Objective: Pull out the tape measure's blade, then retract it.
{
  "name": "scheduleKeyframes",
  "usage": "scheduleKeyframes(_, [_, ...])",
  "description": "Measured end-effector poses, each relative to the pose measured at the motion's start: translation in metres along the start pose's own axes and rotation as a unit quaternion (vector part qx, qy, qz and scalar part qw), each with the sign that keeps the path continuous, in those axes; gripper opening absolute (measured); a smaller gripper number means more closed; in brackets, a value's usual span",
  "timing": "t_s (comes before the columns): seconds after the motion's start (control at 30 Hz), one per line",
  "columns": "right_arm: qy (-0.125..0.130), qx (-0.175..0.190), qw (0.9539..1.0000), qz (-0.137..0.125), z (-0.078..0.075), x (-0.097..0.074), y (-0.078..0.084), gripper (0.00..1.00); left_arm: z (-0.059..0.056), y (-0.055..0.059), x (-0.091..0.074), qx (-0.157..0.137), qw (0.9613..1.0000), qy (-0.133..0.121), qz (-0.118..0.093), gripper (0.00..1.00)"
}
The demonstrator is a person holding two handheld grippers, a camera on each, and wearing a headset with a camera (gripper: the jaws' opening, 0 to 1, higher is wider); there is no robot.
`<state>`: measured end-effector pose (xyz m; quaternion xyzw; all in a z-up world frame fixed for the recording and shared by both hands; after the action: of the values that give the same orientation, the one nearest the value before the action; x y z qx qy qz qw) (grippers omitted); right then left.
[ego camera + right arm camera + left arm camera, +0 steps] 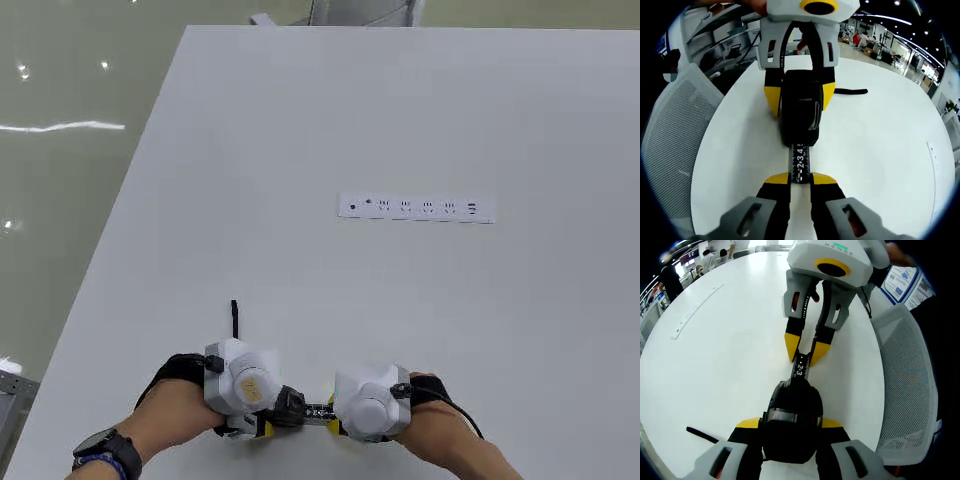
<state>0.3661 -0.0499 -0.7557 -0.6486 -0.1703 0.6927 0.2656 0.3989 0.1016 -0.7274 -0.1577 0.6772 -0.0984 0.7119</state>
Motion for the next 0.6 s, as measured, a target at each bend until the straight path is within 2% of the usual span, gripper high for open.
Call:
scheduleKeyframes(0.33, [0.004, -0.002, 1.0000, 0.002, 0.000, -0.006, 0.006, 0.13, 0.000, 0.000, -0.001, 0.002, 1.0000, -0.003, 0.004, 0.38])
scheduleKeyframes(0.6, [0.008, 0.000, 0.9999, 0.008, 0.003, -0.015, 0.017, 0.13, 0.000, -0.001, -0.001, 0.003, 0.9999, -0.004, 0.011, 0.38])
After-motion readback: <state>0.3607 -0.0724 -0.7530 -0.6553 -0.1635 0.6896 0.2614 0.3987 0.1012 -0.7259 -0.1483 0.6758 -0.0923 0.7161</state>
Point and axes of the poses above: the centre of the closed fingertips' face, and the gripper's own axes: x roughly forward along the fingers, z roughly to its left, y roughly out of its underside, the point moved 9 cm from there along -x, roughly backward along the fingers, and after that the axes turned 7 degrees about -y, right-handed, at the moved point
